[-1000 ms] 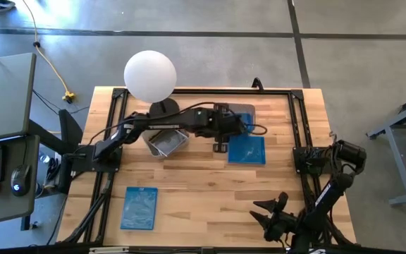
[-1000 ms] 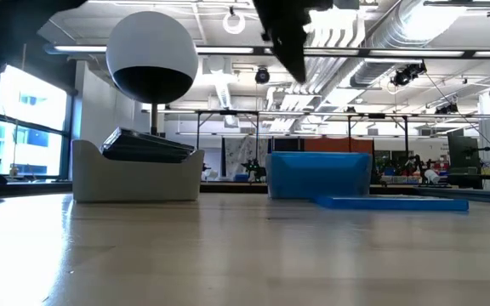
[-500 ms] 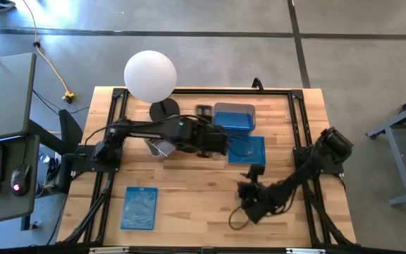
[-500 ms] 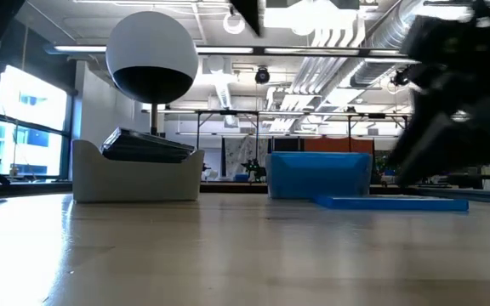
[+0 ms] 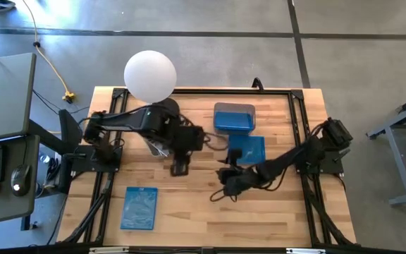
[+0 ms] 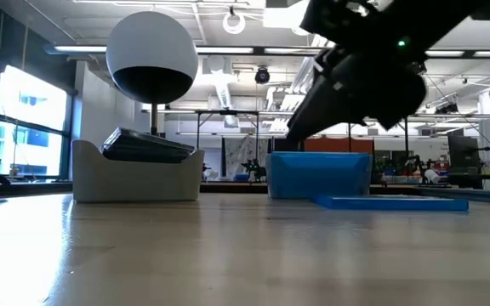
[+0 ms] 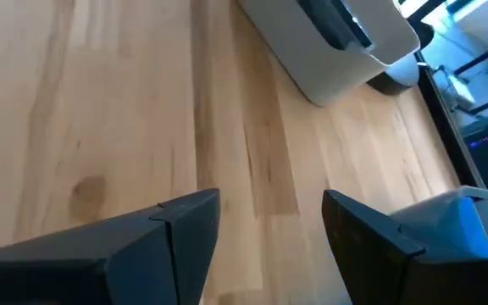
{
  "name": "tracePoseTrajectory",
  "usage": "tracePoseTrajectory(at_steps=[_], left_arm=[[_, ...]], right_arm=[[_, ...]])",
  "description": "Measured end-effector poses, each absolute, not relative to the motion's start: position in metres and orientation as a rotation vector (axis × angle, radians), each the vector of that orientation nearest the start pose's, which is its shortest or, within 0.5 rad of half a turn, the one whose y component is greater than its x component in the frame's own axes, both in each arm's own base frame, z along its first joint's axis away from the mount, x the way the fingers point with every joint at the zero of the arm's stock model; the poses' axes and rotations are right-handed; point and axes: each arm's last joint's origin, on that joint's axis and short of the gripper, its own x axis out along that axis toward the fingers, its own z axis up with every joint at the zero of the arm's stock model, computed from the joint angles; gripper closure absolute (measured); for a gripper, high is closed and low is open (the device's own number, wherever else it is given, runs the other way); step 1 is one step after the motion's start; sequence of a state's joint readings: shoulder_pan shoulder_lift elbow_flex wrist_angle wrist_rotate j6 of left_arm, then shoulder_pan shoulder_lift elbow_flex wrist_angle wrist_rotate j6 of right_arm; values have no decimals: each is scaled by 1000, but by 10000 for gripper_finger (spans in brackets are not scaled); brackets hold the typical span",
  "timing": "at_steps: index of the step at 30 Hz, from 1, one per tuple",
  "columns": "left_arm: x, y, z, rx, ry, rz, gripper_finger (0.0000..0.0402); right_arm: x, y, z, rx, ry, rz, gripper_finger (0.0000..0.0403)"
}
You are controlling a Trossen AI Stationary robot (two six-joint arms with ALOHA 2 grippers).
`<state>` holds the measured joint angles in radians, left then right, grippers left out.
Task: Pick & place jewel cases by type
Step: Put the left blue CD case into the black bin
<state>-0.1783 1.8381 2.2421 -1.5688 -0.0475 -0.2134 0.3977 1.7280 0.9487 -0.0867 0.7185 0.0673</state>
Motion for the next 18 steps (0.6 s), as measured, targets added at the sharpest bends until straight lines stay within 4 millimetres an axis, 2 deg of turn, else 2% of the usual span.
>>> tracePoseTrajectory(at_steps=[3, 6, 8, 11, 15, 18], left_arm=[[308, -70, 408, -40, 1231, 9, 225], [287, -84, 381, 12, 1332, 72, 225], [267, -95, 359, -4, 1402, 138, 225], [242, -118, 319, -147, 1474, 193, 225], [218, -161, 262, -327, 1490, 121, 225], [196, -189, 223, -372, 1510, 51, 225]], right_arm=[[318, 106, 166, -367, 733, -359, 199], [316, 103, 164, -413, 771, -355, 199], [315, 102, 163, -435, 776, -366, 199], [315, 102, 163, -459, 785, -364, 199], [315, 101, 163, -508, 799, -354, 199], [316, 98, 163, -526, 800, -367, 199]])
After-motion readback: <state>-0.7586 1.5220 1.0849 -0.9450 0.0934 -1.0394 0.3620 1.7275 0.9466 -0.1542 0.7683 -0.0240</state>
